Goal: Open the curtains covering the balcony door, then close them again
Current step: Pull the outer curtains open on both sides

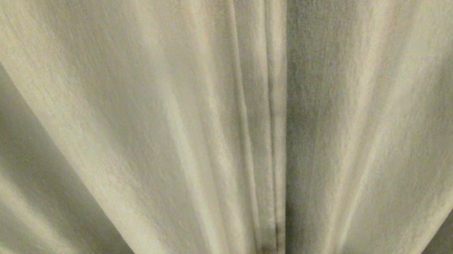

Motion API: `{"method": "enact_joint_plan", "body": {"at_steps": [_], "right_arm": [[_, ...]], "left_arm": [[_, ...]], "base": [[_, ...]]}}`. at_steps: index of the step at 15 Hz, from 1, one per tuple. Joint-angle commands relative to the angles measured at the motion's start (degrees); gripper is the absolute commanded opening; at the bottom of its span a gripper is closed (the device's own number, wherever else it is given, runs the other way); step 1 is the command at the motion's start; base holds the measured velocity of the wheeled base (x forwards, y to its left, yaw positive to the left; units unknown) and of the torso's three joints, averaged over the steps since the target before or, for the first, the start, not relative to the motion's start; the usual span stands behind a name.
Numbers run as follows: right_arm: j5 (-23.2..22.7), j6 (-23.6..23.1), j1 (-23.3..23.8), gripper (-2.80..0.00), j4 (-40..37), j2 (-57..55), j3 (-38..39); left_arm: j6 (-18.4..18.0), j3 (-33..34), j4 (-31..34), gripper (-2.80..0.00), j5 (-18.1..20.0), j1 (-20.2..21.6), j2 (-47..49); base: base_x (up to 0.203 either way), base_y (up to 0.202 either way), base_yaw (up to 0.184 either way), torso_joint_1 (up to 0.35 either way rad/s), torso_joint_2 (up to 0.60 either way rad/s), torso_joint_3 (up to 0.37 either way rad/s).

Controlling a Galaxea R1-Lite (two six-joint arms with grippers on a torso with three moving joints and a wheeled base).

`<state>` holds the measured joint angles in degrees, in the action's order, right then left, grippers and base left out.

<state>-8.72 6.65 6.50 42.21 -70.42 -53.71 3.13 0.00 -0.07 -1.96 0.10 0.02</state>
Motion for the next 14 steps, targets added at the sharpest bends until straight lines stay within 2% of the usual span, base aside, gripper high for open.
{"method": "enact_joint_plan", "body": {"at_steps": [1,7,14], "right_arm": [[-0.1,0.0,0.0,-2.80,0.3,-1.6,-0.4],[0.1,-0.1,1.0,-2.80,0.4,-1.6,-0.5],[0.0,0.3,9.8,-2.80,2.3,-1.3,-0.6]], "left_arm": [[0.0,0.0,0.0,-2.80,-0.1,0.0,0.0],[0.0,0.0,0.0,-2.80,-0.1,0.0,0.0],[0.0,0.0,0.0,-2.80,-0.1,0.1,0.0]], "base": [[0.000,0.000,0.000,0.000,0.00,0.000],[0.000,0.000,0.000,0.000,0.00,0.000],[0.000,0.000,0.000,0.000,0.00,0.000]]}}
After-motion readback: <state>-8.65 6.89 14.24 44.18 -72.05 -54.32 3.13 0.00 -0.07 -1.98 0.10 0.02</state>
